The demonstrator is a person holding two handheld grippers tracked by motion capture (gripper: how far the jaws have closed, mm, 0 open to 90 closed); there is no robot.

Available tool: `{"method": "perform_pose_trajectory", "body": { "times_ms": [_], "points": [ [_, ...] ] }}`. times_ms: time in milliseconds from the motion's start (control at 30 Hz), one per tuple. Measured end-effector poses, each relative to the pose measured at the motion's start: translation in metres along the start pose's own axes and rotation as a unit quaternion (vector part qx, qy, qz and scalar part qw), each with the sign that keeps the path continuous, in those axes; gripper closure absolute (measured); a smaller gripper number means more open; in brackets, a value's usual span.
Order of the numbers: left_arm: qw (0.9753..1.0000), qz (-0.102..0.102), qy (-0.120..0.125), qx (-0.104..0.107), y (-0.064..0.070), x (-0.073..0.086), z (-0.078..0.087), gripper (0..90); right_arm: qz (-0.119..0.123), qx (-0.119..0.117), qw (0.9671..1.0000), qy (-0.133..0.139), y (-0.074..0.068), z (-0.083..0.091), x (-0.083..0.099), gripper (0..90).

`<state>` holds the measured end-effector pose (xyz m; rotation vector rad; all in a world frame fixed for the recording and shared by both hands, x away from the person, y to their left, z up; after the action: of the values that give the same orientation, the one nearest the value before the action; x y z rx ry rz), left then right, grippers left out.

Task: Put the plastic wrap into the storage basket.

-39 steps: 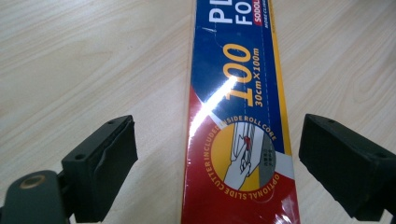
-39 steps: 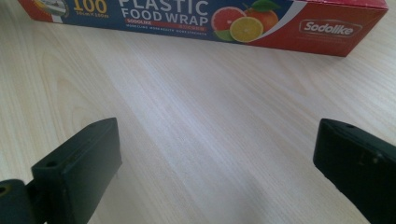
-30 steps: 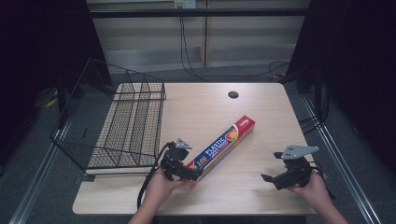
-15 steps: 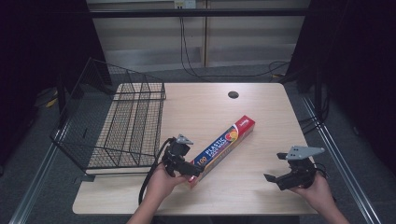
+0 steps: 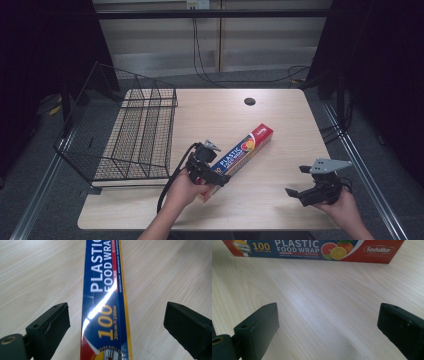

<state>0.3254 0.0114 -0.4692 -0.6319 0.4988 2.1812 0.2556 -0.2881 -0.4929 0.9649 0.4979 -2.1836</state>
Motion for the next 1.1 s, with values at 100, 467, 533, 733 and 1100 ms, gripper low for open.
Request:
{"method": "perform_pose_trajectory", "body": {
  "times_ms": [100,467,533,733,1100],
  "points": [
    [0.9999,-0.009,-0.009,-0.001,0.001,-0.010,-0.005,7.0,0.000,0.001,1.0000,-0.005,0.000,0.001,0.003,3.5],
    [0.9995,-0.005,-0.031,-0.012,-0.007,-0.030,-0.019,8.5,-0.007,0.002,1.0000,0.002,0.002,0.007,0.009,3.7],
    [0.9994,-0.003,-0.031,-0.014,-0.007,-0.031,-0.020,8.5,-0.008,0.002,1.0000,0.004,0.001,0.008,0.008,3.6],
    [0.9989,-0.013,-0.044,-0.009,-0.007,-0.036,-0.031,10.0,-0.006,0.006,0.9999,0.006,0.001,0.008,0.009,3.6],
    [0.9983,-0.005,-0.057,0.008,-0.007,-0.046,-0.049,13.7,-0.008,0.006,0.9999,0.002,0.006,0.006,0.010,3.6]
  ]
}}
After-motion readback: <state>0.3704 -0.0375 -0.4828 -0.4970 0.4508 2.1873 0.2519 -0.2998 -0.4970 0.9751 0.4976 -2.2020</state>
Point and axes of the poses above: each handheld gripper's, and its own axes: z roughly backward along the jaws, x roughly out of its underside, y roughly to its right, the point moved 5 cm from there along -z, roughly forward along the jaws, and after that the axes turned 3 degrees about -x, right-handed, at the moved point
